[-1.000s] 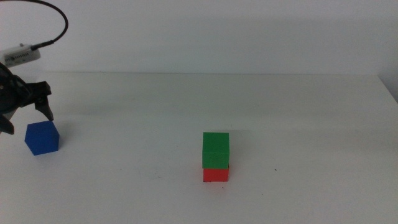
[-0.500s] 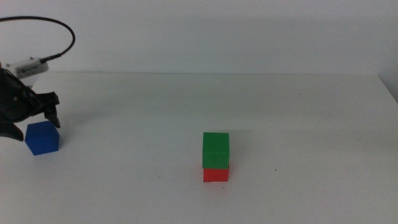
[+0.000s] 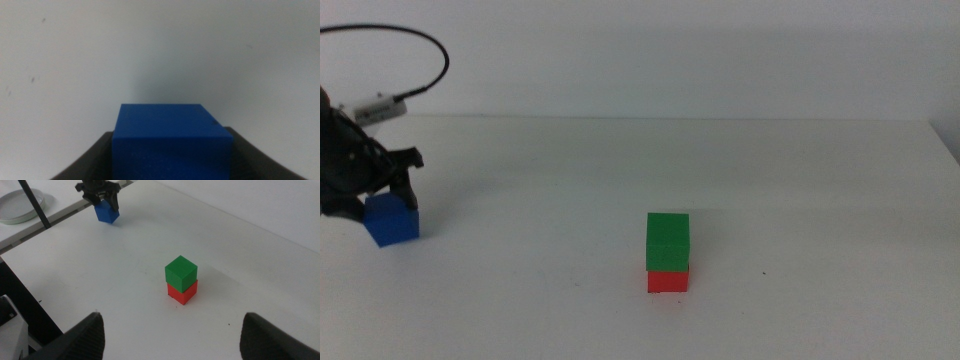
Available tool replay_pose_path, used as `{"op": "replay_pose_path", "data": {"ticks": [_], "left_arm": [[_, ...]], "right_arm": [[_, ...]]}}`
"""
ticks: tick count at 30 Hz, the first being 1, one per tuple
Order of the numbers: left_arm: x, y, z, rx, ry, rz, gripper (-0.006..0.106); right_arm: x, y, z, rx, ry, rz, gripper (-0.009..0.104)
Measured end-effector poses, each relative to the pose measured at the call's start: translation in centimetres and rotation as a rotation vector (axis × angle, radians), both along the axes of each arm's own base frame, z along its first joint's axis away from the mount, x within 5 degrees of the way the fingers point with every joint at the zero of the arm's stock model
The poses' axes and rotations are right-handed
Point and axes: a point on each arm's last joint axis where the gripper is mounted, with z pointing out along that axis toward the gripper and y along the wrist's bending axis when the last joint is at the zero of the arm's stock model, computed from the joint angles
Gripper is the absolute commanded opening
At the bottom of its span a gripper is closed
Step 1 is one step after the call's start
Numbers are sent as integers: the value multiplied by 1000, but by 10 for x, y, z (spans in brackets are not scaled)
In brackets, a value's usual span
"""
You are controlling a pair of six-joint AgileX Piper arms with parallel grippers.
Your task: Stack red cubes first, then green, then blue cubes in a specific spot.
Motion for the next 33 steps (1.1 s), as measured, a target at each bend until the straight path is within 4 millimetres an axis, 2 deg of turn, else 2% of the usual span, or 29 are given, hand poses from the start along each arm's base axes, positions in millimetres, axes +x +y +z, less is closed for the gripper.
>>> {"op": "replay_pose_path", "data": {"ticks": [2, 4, 9, 12, 15, 18, 22, 24, 28, 33], "left_arm": [[-7, -14, 19, 18, -23, -17, -2], [-16, -38, 44, 34, -54, -52, -2], [-62, -135, 110, -8, -107, -171, -2], [-92, -186, 129, -37, -116, -194, -2], [-110, -228, 132, -21, -132, -245, -2], [-116, -262, 137, -10, -124, -304, -2], [-103, -305, 145, 16, -170, -375, -2], [-97, -325, 142, 39, -201, -412, -2], [-91, -349, 126, 57, -189, -443, -2], [-87, -353, 115, 70, -160, -419, -2]], "right_arm": [[0, 0, 0, 0, 0, 0, 92], [0, 0, 0, 0, 0, 0, 92], [0, 0, 0, 0, 0, 0, 92], [0, 0, 0, 0, 0, 0, 92], [0, 0, 0, 0, 0, 0, 92], [0, 0, 0, 0, 0, 0, 92], [0, 0, 0, 0, 0, 0, 92], [0, 0, 0, 0, 0, 0, 92], [0, 0, 0, 0, 0, 0, 92], [0, 0, 0, 0, 0, 0, 92]]}}
